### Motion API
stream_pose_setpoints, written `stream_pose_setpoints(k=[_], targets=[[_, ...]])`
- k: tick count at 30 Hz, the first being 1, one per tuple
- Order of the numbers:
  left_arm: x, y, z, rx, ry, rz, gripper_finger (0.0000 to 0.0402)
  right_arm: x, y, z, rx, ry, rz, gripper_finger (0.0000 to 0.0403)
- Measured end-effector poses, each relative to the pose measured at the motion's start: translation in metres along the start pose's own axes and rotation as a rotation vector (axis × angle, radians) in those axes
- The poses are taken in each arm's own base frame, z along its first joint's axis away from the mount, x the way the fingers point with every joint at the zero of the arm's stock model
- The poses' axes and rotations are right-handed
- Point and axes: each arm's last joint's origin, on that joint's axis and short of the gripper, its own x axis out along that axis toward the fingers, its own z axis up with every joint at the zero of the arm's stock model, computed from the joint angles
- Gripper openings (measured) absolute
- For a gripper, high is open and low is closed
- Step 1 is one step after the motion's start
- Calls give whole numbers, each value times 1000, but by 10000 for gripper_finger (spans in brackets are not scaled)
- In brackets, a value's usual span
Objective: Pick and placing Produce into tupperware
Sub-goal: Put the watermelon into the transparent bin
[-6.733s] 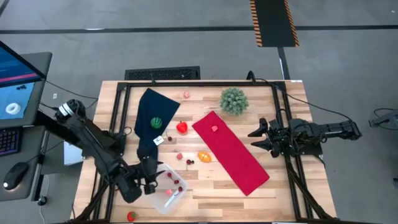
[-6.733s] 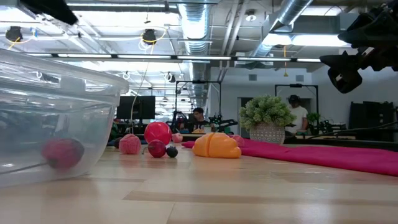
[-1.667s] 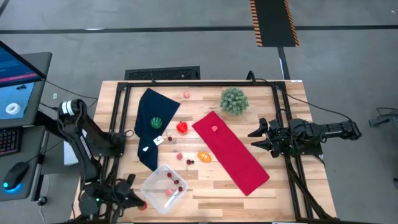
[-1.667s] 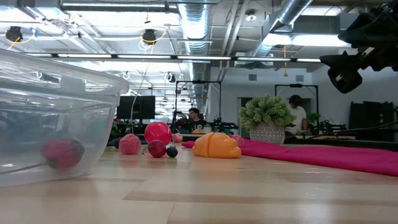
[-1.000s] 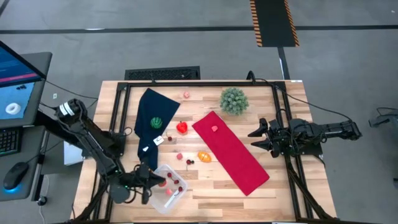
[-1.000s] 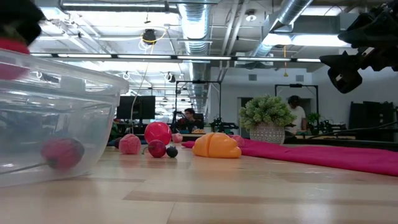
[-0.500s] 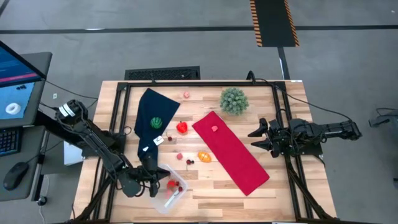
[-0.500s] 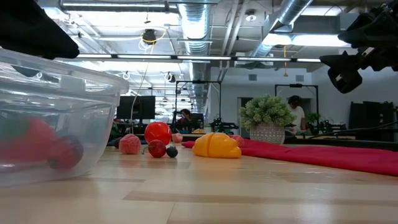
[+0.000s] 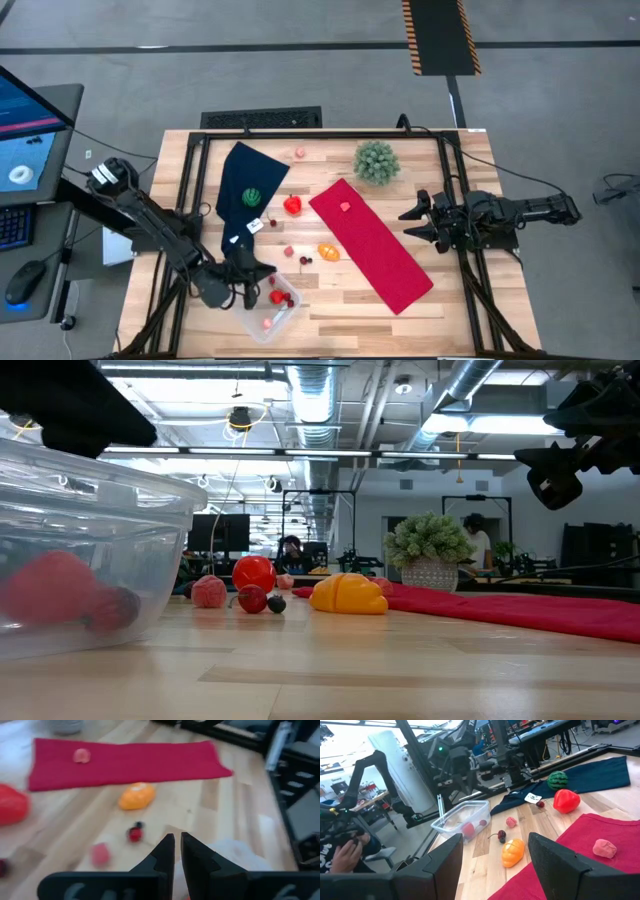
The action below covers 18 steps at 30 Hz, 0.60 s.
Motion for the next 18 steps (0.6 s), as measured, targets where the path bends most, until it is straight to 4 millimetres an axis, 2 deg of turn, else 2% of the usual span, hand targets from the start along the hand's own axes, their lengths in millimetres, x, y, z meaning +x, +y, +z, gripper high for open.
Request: stream_pose_setpoints(k=[5, 10, 18], targets=[[-2, 27, 17, -90, 66, 100, 23, 0, 0, 0, 0, 0, 0, 249], [-8, 50, 36, -146, 43, 180, 32, 0, 0, 0, 0, 0, -1, 249], [-24, 90, 48, -487, 27, 381, 107, 0, 0, 0, 0, 0, -1, 249]])
